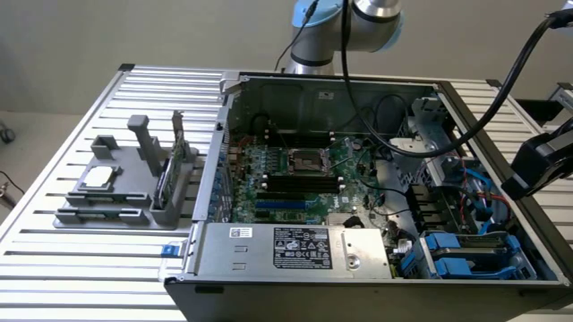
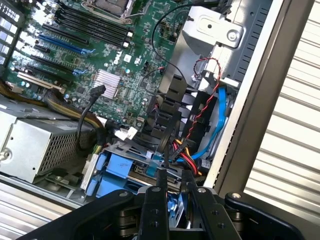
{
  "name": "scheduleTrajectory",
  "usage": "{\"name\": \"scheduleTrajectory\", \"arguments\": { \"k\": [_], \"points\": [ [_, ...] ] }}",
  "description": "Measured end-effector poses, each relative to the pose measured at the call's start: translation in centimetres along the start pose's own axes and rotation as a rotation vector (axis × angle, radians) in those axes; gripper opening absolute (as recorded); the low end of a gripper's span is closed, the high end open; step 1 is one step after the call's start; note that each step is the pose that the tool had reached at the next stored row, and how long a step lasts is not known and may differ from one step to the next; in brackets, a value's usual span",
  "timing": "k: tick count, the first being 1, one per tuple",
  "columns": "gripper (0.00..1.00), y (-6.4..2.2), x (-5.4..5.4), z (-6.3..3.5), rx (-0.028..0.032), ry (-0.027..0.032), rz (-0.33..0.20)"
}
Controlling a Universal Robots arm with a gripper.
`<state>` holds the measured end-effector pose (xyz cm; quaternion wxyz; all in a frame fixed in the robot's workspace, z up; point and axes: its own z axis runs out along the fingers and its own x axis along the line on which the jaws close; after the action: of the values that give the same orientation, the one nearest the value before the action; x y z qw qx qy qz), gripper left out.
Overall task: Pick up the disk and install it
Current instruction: 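Insert the first disk wire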
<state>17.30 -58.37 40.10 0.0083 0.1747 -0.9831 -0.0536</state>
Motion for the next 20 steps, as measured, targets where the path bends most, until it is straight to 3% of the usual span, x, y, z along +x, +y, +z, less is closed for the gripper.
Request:
{"name": "scheduleTrajectory", "arguments": {
  "k": [13,20],
  "points": [
    [0.26,-0.06,-0.18,-0.01,-0.0007,0.0018,0.005],
    [0.26,-0.06,-0.17,0.00,-0.0007,-0.0102,0.114]
  ]
}}
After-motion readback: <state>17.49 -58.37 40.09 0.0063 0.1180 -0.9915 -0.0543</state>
